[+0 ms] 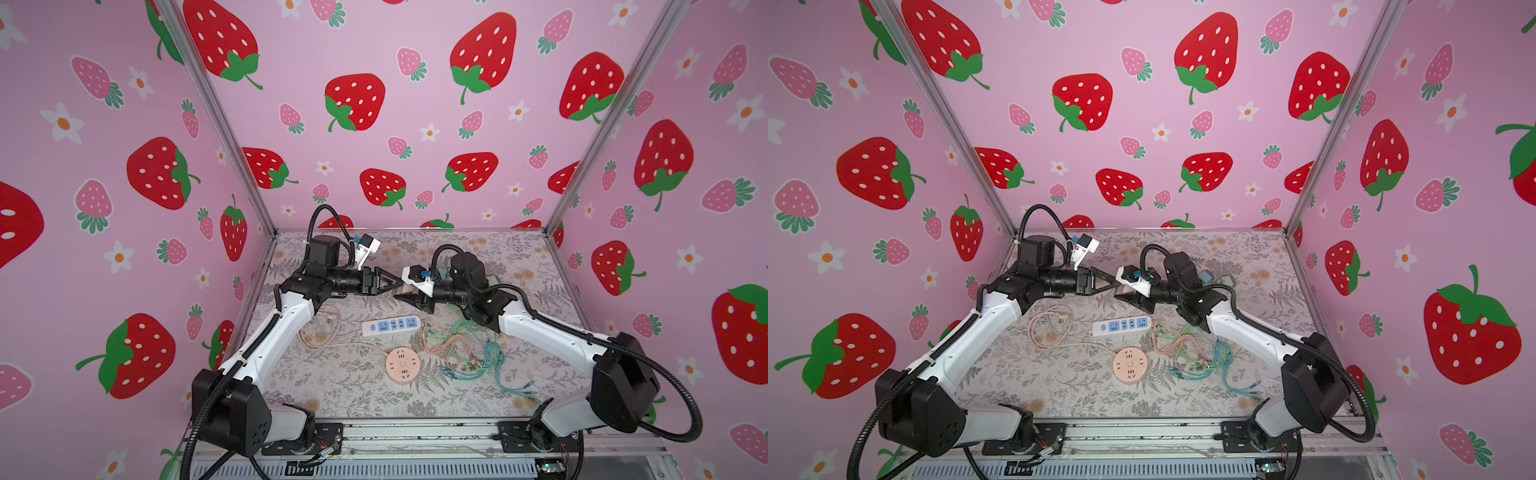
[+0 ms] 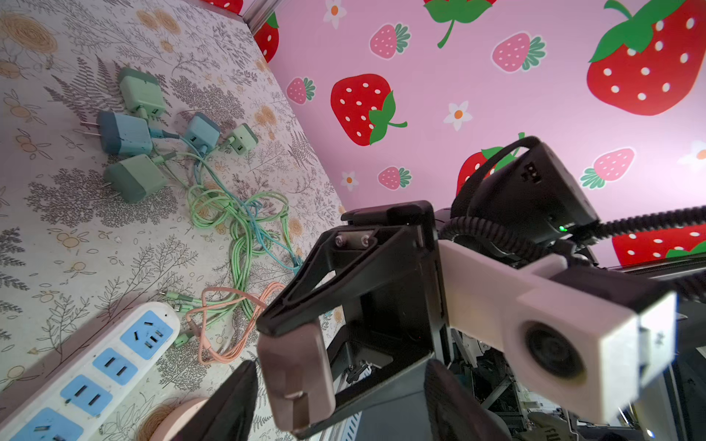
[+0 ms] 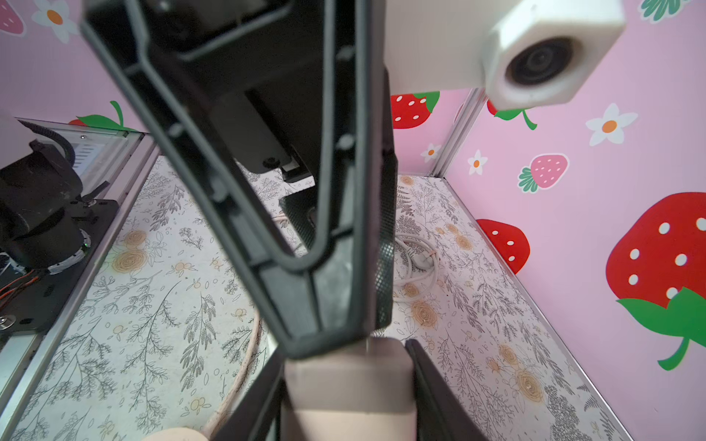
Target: Insert the plug
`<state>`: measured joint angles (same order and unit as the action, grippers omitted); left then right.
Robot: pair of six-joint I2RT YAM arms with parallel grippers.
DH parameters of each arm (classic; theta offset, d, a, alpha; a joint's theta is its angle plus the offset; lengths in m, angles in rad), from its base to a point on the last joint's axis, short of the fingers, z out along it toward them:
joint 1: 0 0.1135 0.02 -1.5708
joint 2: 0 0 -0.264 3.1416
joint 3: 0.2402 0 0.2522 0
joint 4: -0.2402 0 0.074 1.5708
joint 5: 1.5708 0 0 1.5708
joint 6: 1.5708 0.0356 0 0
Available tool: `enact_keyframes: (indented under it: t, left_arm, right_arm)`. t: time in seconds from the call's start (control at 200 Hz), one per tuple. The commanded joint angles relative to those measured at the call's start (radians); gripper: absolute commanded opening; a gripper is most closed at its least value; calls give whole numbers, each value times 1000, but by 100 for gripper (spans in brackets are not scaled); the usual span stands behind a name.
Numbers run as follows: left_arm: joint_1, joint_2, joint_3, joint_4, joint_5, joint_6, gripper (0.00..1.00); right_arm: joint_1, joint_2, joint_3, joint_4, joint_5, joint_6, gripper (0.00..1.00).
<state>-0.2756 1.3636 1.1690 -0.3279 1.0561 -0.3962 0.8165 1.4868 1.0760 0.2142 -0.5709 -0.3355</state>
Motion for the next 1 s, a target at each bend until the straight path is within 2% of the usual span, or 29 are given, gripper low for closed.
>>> enact_keyframes:
  t: [0.0,0.275,0.475,0.685,0.78,0.84,0.855,0.9,0.955,0.97,0.995]
  left_arm:
    - [-8,15,47,-62,25,45,68]
    - [-20,60,67,-91,15,56,56]
    - [-22,73,84,-103,16,55,38]
    - [-21,73,84,-103,20,53,28]
    - [-22,75,86,-102,19,48,19]
    - [-22,75,87,-99,8,43,13]
    - [-22,77,88,-96,5,42,11]
    - [-22,78,87,-90,-6,35,7]
    - [-20,80,87,-80,-22,26,7]
    - [-19,80,87,-77,-24,24,3]
    - [-19,83,88,-72,-32,18,1]
  right_arm:
    - [12,-31,28,0,-1,-35,33]
    - [19,-34,33,-4,-3,-49,34]
    - [22,-33,33,-7,3,-57,35]
    - [23,-33,31,-8,14,-60,38]
    - [24,-36,24,-7,25,-59,48]
    - [24,-44,17,-7,32,-56,51]
    - [24,-50,13,-7,35,-53,56]
    - [24,-65,1,-5,46,-46,60]
    - [21,-89,-15,-7,67,-36,64]
    - [21,-96,-20,-8,74,-33,65]
    - [18,-108,-27,-10,86,-25,67]
